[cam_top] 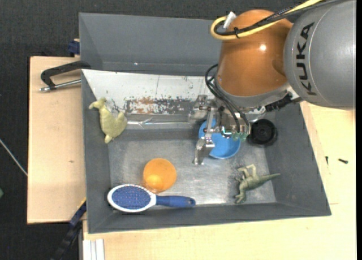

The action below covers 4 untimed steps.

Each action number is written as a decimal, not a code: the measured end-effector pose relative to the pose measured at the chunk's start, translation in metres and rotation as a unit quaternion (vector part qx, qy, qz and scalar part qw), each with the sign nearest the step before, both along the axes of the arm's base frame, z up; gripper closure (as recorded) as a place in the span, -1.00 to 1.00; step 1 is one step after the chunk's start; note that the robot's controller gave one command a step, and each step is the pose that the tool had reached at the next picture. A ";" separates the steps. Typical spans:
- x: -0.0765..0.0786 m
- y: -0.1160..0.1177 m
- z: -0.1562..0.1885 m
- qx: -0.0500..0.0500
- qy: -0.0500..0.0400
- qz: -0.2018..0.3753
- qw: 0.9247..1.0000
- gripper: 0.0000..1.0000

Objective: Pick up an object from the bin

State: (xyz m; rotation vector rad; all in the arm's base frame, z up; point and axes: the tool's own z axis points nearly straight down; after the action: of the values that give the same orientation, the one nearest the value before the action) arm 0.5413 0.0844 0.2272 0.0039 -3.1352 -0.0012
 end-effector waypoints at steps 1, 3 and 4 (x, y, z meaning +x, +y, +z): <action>-0.035 -0.087 -0.157 0.001 -0.008 -0.013 1.000 -1.00; -0.023 -0.232 -0.138 0.001 -0.003 0.276 0.961 -1.00; -0.022 -0.231 -0.136 0.001 -0.004 0.277 0.961 1.00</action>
Offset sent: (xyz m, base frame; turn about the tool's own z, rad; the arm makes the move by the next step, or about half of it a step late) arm -0.0370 -0.0879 -0.1572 0.0240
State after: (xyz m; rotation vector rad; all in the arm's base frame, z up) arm 0.5198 -0.1463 0.0909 0.8738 -3.0193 -0.0013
